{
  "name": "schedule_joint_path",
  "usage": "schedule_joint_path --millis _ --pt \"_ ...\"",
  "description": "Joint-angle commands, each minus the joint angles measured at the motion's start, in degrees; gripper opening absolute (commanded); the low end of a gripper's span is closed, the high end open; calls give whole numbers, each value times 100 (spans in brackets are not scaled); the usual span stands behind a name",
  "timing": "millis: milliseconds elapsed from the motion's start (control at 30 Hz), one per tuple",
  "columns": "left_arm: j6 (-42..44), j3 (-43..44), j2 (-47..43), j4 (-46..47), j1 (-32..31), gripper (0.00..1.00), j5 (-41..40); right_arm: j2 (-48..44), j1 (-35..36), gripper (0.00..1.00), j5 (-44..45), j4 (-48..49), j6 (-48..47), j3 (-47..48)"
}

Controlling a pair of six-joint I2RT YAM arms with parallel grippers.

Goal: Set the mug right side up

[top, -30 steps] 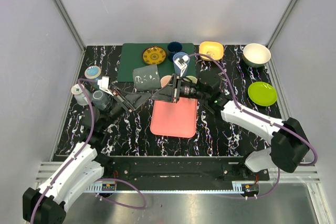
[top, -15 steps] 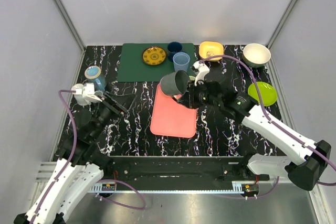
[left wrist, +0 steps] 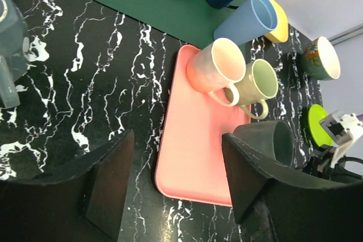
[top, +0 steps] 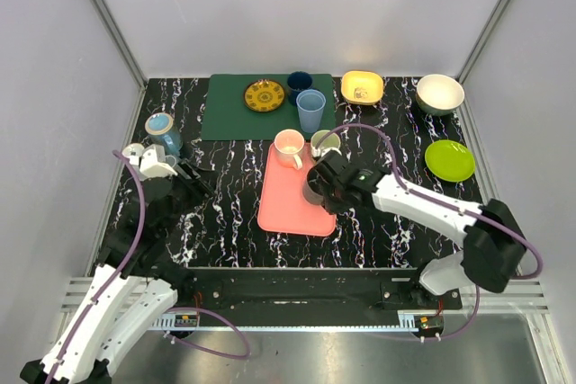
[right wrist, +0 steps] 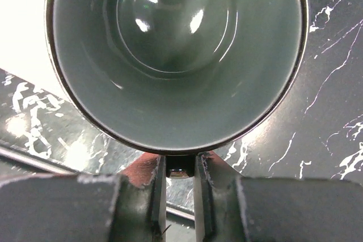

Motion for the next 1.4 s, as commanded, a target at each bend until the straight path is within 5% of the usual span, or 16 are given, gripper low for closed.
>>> schedule_joint_path --millis 0,567,700,833,1133,1367 --pt "286 203 40 -110 5 65 -334 372 38 0 539 714 -14 135" --pt "585 458 277 -559 14 66 -826 1314 -296 1 795 917 -216 311" --pt "707 633 444 -778 5 66 -1001 1068 -287 36 733 732 -269 285" --pt "752 756 489 -849 5 66 -1098 647 -287 53 724 478 -296 276" --pt "892 1020 786 -1033 75 68 -1467 -827 -103 58 -511 773 -24 268" --pt "1323 1144 2122 -999 1409 66 -414 -1595 -103 61 -1104 1137 118 495"
